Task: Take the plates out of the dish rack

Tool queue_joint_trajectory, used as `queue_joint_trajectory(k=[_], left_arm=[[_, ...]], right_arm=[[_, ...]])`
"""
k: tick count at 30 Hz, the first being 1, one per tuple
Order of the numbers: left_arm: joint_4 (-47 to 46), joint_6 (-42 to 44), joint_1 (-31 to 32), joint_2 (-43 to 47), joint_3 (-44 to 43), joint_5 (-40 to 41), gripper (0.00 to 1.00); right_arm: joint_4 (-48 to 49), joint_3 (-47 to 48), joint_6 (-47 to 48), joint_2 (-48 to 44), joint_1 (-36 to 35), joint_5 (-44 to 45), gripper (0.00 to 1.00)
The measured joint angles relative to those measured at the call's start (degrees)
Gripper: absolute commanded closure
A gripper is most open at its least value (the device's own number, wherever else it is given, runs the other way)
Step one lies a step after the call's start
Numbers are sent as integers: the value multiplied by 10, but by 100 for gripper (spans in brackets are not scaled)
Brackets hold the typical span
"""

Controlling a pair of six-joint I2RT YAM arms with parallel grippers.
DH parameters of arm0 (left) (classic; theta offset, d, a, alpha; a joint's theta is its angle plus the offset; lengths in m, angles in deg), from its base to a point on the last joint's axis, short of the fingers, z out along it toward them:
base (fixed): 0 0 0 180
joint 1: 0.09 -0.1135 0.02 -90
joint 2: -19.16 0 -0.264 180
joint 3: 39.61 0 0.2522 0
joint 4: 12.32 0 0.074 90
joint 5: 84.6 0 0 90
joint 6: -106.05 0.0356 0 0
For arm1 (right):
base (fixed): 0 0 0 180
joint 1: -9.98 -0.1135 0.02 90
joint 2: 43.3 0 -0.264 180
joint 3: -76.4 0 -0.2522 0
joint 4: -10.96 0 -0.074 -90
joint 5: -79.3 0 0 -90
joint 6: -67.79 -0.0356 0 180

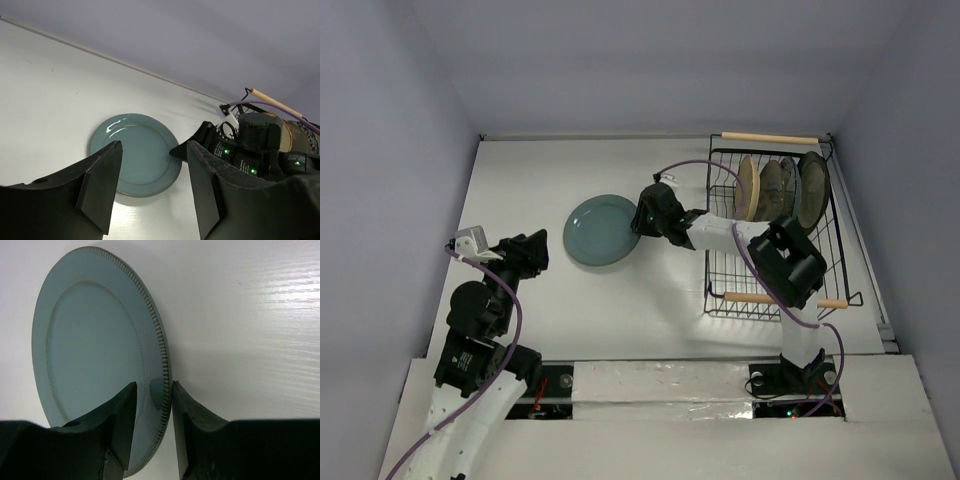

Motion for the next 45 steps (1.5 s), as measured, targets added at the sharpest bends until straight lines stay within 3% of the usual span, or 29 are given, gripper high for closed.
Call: queue_joint_trajectory(k=[2, 3, 5, 14, 15, 17, 18, 19, 20, 25, 29, 30, 32, 33, 36, 41, 45], left_arm=[[0, 0, 0, 0, 0, 0, 49], [0, 0, 0, 0, 0, 0, 49], [0, 0, 0, 0, 0, 0, 49], [1, 0, 0, 3, 0, 0, 49], [1, 0, 0, 4, 0, 0, 49], [1, 0, 0, 6, 0, 0, 49], [1, 0, 0, 6, 0, 0, 49], [1, 0, 0, 6, 0, 0, 49], [1, 0, 0, 6, 0, 0, 49], [2, 0, 0, 6, 0, 0, 51], [2, -1, 0, 7, 0, 0, 76], [2, 0, 0, 7, 0, 0, 87], [2, -2, 0, 7, 0, 0, 98], [2, -1, 0, 7, 0, 0, 99], [3, -1, 0, 7, 0, 0, 96], [4, -2, 0, 7, 0, 0, 81], [4, -2, 0, 8, 0, 0, 78]], right_arm=[[0, 0, 1, 2, 0, 1, 59], [-1, 0, 2, 2, 0, 2, 51], [-1, -1, 5, 2, 0, 7, 47], [-14, -1, 20, 2, 0, 15, 45], [-17, 0, 23, 1, 0, 15, 47], [-34, 0, 34, -10, 0, 15, 60], [-47, 0, 41, -23, -1, 16, 82], [-56, 0, 47, -39, -1, 18, 94], [-68, -1, 54, -63, -1, 22, 100], [-119, 9, 110, -245, -4, 105, 100], [-150, 32, 155, -356, 13, 200, 100], [-160, 31, 164, -375, 28, 218, 99], [-179, 18, 176, -402, 72, 249, 87], [-189, 11, 182, -407, 91, 259, 68], [-227, -15, 202, -403, 155, 280, 47], [-259, -27, 228, -364, 171, 282, 48], [-257, -27, 239, -331, 181, 281, 56]])
